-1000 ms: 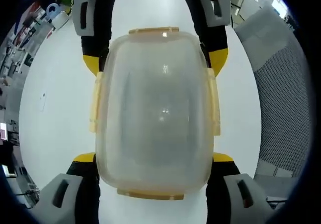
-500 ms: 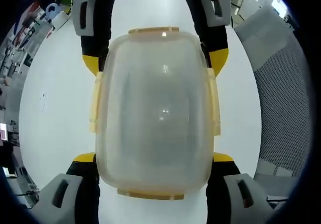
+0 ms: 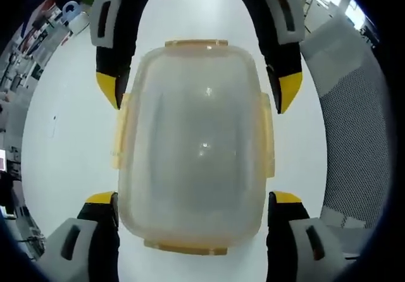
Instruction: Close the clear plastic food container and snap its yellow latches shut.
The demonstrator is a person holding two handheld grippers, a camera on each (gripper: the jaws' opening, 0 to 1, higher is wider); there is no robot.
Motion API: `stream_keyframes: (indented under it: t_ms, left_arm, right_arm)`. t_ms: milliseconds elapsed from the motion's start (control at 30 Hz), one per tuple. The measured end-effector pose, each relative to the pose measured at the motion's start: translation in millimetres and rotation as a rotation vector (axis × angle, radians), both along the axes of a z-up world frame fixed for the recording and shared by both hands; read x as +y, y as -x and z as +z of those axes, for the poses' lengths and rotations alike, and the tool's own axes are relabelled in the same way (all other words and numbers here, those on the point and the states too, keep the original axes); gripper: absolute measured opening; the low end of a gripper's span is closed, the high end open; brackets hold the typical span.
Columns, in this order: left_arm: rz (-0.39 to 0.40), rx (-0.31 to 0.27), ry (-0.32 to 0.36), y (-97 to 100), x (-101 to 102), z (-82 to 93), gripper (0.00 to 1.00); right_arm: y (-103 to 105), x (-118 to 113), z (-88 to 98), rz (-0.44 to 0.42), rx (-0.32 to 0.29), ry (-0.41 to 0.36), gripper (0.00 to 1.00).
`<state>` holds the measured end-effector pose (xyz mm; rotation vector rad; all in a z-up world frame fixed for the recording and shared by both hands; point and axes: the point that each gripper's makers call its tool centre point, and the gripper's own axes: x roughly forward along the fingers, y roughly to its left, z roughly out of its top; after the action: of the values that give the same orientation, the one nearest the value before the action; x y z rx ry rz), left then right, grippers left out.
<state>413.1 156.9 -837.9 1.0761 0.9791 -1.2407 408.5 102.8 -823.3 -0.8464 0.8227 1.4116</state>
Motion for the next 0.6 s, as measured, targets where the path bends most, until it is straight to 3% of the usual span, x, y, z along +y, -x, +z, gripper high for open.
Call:
stream_keyframes:
  t_ms: [300,433,500,600]
  left_arm:
    - [-0.015,-0.019,-0.013,0.2,6,1.1,0.99]
    - [0.014,-0.023,0.013,-1.6,6,3.4,0.99]
    - [0.031,-0.029,0.032,-2.9,5,4.9,0.98]
    - [0.039,-0.031,0.051,-2.9,4,7.2,0.97]
  right_arm:
    - [-5,0,4.3,-0.029,-0.025,-0.043,1.00]
    - [-12,1,11.1,-0.056,-0.055,-0.089,1.00]
    - [-10,3,16.3,-0.085,-0.027,-0.135,1.00]
    - [-9,0,16.9,-0.074,-0.037,-0.136,0.99]
